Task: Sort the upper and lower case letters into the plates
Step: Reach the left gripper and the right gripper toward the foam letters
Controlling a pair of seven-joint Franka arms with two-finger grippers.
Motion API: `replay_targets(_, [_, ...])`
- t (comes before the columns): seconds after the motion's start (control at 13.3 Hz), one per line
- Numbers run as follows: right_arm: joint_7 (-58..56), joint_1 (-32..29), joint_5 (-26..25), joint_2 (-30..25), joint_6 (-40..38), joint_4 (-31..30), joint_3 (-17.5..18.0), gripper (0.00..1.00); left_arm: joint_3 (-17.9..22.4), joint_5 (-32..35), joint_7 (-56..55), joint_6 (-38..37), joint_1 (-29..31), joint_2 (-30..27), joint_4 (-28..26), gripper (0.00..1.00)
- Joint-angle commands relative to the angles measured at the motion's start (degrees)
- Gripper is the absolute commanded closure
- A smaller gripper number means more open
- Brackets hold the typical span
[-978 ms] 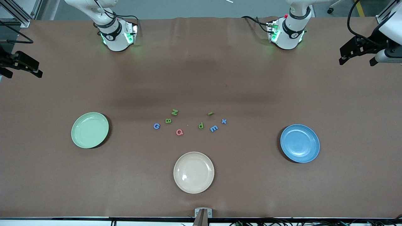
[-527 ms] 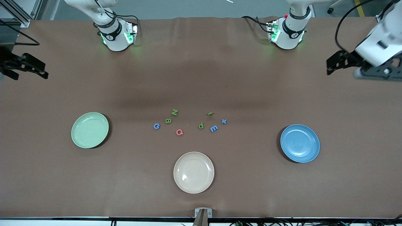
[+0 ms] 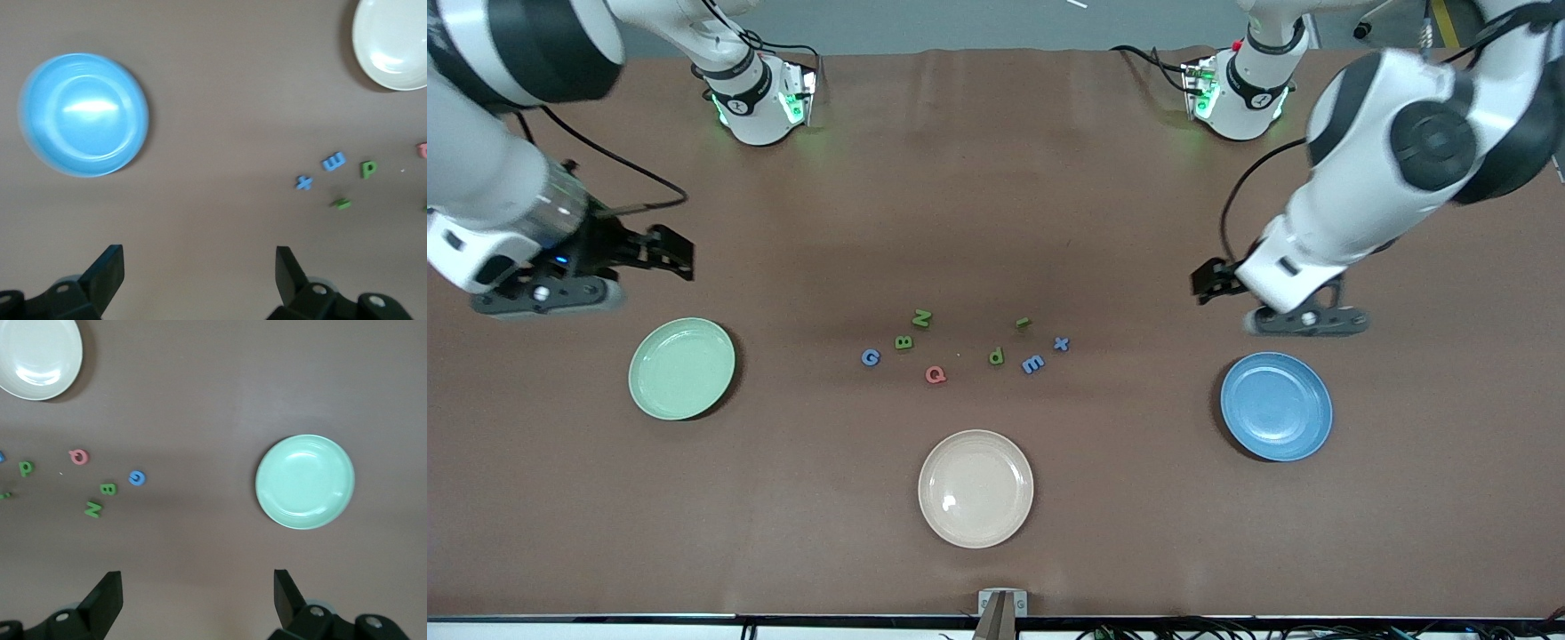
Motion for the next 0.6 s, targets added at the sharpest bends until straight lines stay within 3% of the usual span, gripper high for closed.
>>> replay_targets(0.0, [2.27,4.88,0.42,4.44,2.73,-0.03,-0.46,0.00,-0.19,4.58,-1.25,8.18,-3.94,4.68,-3.14,0.01])
replay_targets(0.23, [4.80,11.74,0.33,9.44,9.91,-0.55,-0.64,0.00,-0.19,8.29,-1.52,14.69,-7.99,12.06,-2.88,0.05])
replay_targets(0.53, [22.01,19.03,0.95,16.92,20.03,-3.09,-0.55,0.00,0.16,13.55,-8.16,18.39,-13.88,19.63,-0.86,0.05])
